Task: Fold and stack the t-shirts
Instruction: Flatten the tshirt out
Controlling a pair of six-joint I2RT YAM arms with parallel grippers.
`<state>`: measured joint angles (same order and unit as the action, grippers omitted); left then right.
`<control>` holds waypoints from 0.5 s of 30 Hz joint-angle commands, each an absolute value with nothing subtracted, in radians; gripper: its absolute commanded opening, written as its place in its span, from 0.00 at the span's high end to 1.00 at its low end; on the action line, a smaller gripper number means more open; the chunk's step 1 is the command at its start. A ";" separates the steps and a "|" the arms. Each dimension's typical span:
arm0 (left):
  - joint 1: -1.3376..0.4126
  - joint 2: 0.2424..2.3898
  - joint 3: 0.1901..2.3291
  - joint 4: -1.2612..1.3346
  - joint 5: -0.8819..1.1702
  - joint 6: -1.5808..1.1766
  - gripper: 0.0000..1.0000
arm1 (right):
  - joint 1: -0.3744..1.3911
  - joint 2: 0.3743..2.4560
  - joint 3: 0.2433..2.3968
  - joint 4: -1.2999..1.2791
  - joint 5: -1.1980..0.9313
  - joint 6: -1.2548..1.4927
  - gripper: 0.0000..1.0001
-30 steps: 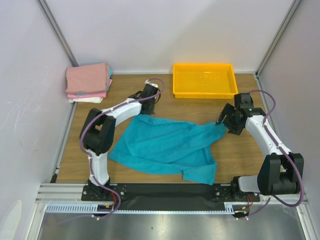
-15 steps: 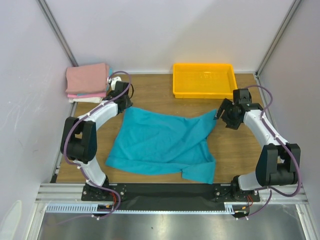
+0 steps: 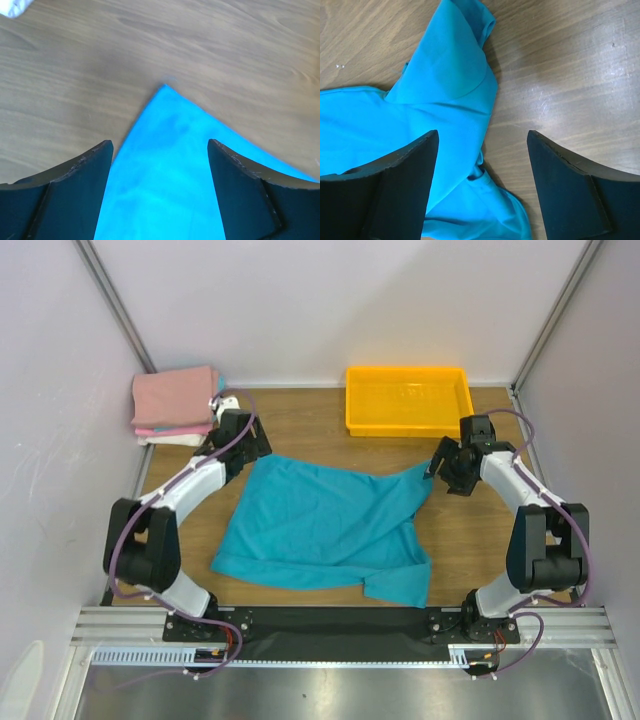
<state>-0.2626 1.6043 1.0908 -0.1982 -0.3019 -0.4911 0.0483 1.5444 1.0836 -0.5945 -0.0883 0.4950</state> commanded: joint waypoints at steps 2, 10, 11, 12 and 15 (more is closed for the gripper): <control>-0.299 1.505 0.977 -0.152 -0.204 -0.448 0.18 | 0.046 1.574 1.103 -0.508 -0.075 0.474 0.25; -0.388 1.479 0.902 -0.100 -0.133 -0.446 0.20 | 0.048 1.666 1.083 -0.371 -0.150 0.492 0.31; -0.414 1.477 0.893 -0.095 -0.135 -0.446 0.20 | 0.049 1.673 1.088 -0.361 -0.155 0.500 0.32; -0.425 1.479 0.891 -0.092 -0.138 -0.452 0.20 | 0.052 1.683 1.092 -0.360 -0.164 0.500 0.34; -0.449 1.502 0.868 -0.046 -0.112 -0.474 0.20 | 0.067 1.698 1.108 -0.347 -0.169 0.503 0.45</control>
<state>-0.4263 1.5127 0.8890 -0.1371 -0.1520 -0.4633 0.0551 1.6894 1.0828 -0.4091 -0.1410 0.4969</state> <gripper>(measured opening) 0.802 0.618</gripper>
